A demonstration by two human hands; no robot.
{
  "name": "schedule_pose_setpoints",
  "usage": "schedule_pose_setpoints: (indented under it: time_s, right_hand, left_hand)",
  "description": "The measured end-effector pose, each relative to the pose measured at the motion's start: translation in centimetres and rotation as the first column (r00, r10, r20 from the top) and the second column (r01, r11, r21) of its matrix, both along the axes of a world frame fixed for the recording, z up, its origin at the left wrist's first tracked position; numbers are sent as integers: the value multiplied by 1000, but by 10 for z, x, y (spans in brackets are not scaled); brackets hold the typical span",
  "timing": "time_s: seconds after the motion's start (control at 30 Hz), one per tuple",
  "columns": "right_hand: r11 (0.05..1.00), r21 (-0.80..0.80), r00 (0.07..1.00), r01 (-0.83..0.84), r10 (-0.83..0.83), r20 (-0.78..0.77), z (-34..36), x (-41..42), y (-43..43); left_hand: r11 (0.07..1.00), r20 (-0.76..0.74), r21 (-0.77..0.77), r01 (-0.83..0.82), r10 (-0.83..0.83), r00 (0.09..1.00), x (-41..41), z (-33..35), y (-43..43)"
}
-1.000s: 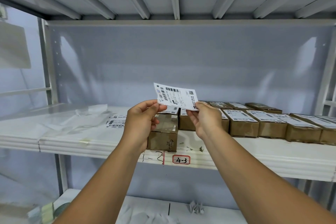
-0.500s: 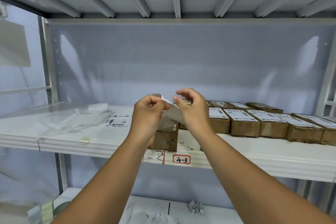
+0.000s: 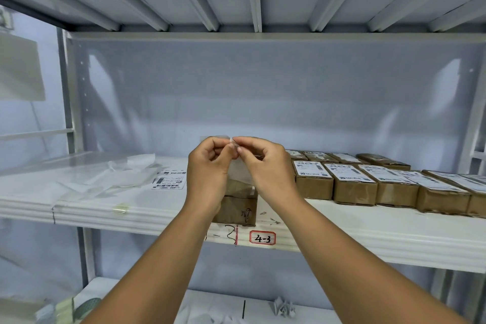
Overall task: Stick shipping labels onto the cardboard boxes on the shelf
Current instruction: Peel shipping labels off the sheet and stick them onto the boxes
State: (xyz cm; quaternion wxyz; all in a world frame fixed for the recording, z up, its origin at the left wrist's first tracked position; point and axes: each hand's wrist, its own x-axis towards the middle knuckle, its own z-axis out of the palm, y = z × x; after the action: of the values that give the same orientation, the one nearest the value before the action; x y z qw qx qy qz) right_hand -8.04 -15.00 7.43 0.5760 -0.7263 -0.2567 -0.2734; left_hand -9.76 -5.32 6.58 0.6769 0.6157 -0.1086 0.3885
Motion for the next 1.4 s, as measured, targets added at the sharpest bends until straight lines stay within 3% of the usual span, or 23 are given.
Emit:
schedule_pose_setpoints:
  time_s: [0.13, 0.27, 0.4, 0.43, 0.5, 0.57, 0.67, 0.87, 0.93, 1.0, 1.1, 1.17, 1.23, 1.27, 1.4]
  right_hand:
    - [1000, 25, 1000, 4, -4, 17, 6, -3, 1]
    - [1000, 31, 999, 2, -3, 32, 9, -3, 4]
    - [998, 64, 1000, -6, 6, 0, 9, -1, 6]
    - [994, 106, 999, -9, 13, -30, 9, 0, 6]
    - [975, 220, 995, 13, 10, -102, 11, 3, 7]
    - [944, 327, 984, 44, 16, -179, 12, 6, 6]
    - [888, 455, 961, 72, 61, -270, 14, 9, 6]
    - [641, 763, 922, 87, 239, -306, 21, 20, 9]
    - [627, 772, 942, 101, 190, -277, 21, 25, 11]
    - [676, 726, 969, 128, 69, -236, 21, 27, 14]
    - [808, 567, 987, 158, -121, -103, 17, 28, 21]
    - [907, 381, 981, 177, -193, 2, 13, 28, 28]
    - [970, 190, 981, 153, -172, 88, 9, 28, 36]
    - [985, 115, 983, 130, -143, 111, 7, 29, 40]
    - [996, -61, 994, 70, -64, 92, 0, 36, 54]
  left_hand:
    - [996, -16, 10, -88, 88, 996, 2, -1, 2]
    - [977, 1, 114, -177, 179, 984, -3, 1, 3]
    - [968, 3, 170, -183, 185, 983, -4, 0, 4]
    - [981, -21, 113, -155, 159, 987, -4, 0, 5]
    - [987, -84, -160, -24, 11, 996, -3, -1, 7]
    - [890, -92, -443, 108, -164, 982, -1, -1, 12]
    - [718, -40, -669, 191, -292, 955, 2, -4, 23]
    - [475, 22, -868, 145, -257, 966, 16, -20, 65]
    - [444, 16, -891, 97, -181, 983, 23, -26, 85]
    - [486, -2, -874, 23, -51, 999, 29, -29, 105]
    - [734, -67, -643, -218, 230, 971, 36, -36, 129]
    - [849, -133, -200, -488, 470, 872, 38, -44, 140]
    - [763, -101, 265, -590, 630, 770, 46, -56, 152]
    - [712, -63, 404, -575, 648, 759, 53, -62, 159]
    - [609, -112, 670, -424, 648, 754, 78, -70, 182]
